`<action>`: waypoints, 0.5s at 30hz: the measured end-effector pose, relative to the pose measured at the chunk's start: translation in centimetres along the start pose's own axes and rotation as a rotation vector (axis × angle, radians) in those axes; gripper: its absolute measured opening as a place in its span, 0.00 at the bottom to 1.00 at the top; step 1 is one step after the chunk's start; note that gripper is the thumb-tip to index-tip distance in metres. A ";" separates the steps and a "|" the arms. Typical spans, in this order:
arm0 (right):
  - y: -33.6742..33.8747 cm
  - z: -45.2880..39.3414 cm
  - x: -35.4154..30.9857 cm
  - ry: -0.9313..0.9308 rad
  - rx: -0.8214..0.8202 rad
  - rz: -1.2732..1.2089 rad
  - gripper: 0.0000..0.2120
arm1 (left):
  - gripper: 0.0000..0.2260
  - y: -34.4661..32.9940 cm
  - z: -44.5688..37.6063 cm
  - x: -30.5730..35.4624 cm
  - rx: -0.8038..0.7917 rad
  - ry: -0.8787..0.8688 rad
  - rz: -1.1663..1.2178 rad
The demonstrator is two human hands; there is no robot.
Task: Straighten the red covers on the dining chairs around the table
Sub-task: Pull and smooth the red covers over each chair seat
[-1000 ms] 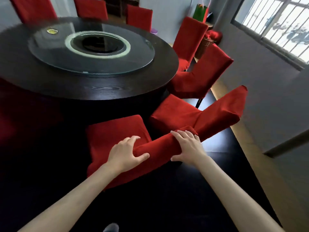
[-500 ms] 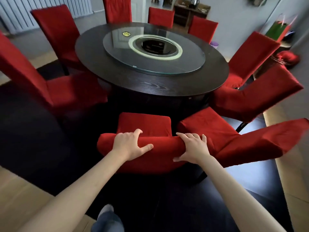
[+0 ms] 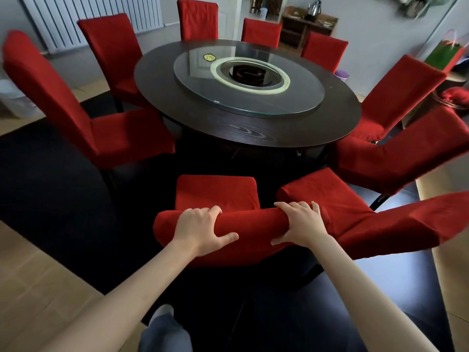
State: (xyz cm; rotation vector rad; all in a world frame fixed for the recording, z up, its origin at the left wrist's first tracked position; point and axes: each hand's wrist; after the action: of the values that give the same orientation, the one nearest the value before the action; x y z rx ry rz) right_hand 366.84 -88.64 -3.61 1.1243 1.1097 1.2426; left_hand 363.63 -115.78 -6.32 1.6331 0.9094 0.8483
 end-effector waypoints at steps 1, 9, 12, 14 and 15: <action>0.1 -0.2 0.1 0.008 0.000 0.009 0.50 | 0.41 -0.1 0.1 0.1 0.012 -0.004 0.002; 0.0 -0.8 0.4 0.055 0.022 0.065 0.44 | 0.39 -0.8 -0.1 -0.3 0.130 -0.017 0.061; 0.2 -1.3 0.2 0.045 0.019 0.086 0.43 | 0.37 -0.9 -0.5 -0.7 0.156 -0.032 0.086; 0.1 -1.7 -0.3 0.036 0.023 0.113 0.42 | 0.36 -0.8 -0.8 -1.5 0.143 -0.036 0.092; 0.1 -1.9 -0.7 0.035 0.028 0.118 0.42 | 0.36 -0.8 -1.0 -2.0 0.136 -0.038 0.096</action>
State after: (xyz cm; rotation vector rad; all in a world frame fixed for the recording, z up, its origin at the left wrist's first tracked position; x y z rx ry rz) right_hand 364.96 -89.28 -3.77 1.2076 1.1028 1.3467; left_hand 361.69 -116.92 -7.06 1.8162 0.8842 0.8331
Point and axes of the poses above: each hand's wrist, its own z-axis away from the middle knuckle, its own y-axis out of the back of the hand, x = y × z, and after that the axes turned 5 degrees about x, right-handed
